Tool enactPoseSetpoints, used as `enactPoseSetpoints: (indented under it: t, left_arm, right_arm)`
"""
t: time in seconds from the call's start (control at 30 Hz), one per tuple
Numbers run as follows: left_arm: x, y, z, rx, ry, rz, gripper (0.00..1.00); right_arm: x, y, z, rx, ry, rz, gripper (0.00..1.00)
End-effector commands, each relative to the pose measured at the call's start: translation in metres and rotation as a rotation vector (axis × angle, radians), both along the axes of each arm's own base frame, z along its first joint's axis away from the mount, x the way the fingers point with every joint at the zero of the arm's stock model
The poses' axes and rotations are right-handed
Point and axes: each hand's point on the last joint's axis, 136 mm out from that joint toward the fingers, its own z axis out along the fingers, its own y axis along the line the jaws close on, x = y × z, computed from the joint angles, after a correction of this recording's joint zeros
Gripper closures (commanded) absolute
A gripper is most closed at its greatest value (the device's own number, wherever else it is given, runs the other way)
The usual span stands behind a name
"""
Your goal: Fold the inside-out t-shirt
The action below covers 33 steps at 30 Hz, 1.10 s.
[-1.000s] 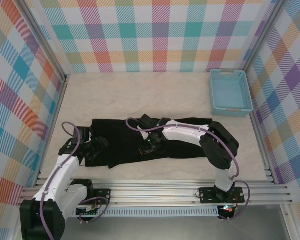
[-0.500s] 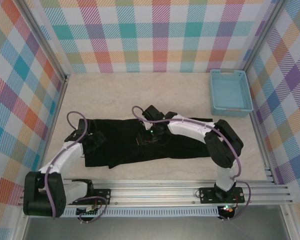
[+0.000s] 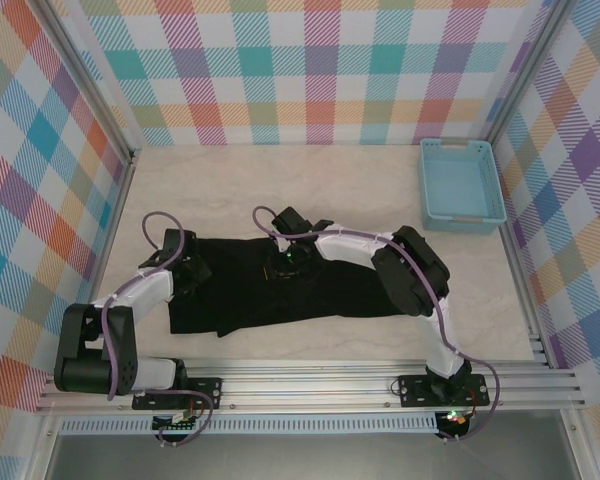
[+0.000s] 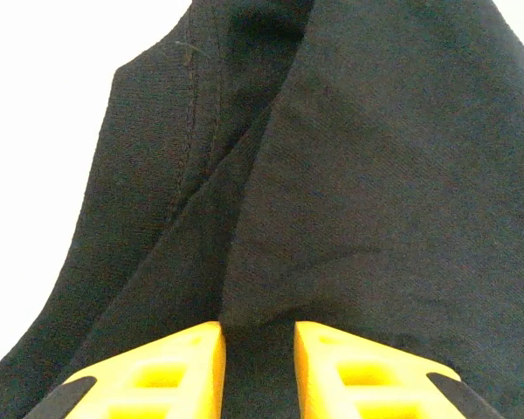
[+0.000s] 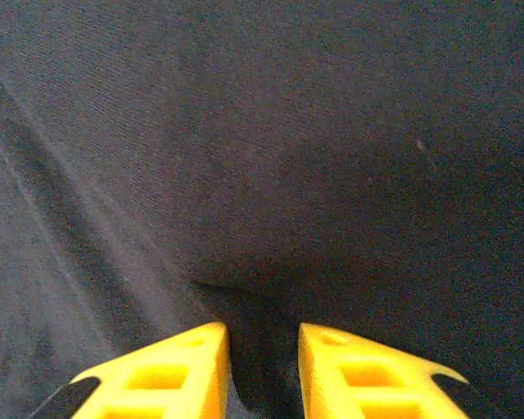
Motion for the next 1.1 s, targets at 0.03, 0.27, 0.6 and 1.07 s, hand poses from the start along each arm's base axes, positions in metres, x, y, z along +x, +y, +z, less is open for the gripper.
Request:
enactPoseSetpoints:
  t: [0.03,0.27,0.6,1.07]
  left_arm:
    - [0.015,0.002,0.007,0.034,-0.037,-0.010,0.84]
    - [0.020,0.009,0.020,0.074,-0.068,0.006,1.00]
    - [0.030,0.020,0.039,0.118,-0.117,0.045,1.00]
    - [0.035,0.019,0.020,0.106,-0.070,0.052,0.80]
  right_arm:
    - [0.011,0.010,0.005,0.030,-0.030,0.005,0.87]
    - [0.018,0.006,0.022,0.039,-0.085,0.000,0.92]
    - [0.022,0.000,0.042,0.050,-0.130,-0.014,0.94]
    - [0.020,-0.016,0.018,-0.055,-0.127,0.002,0.81]
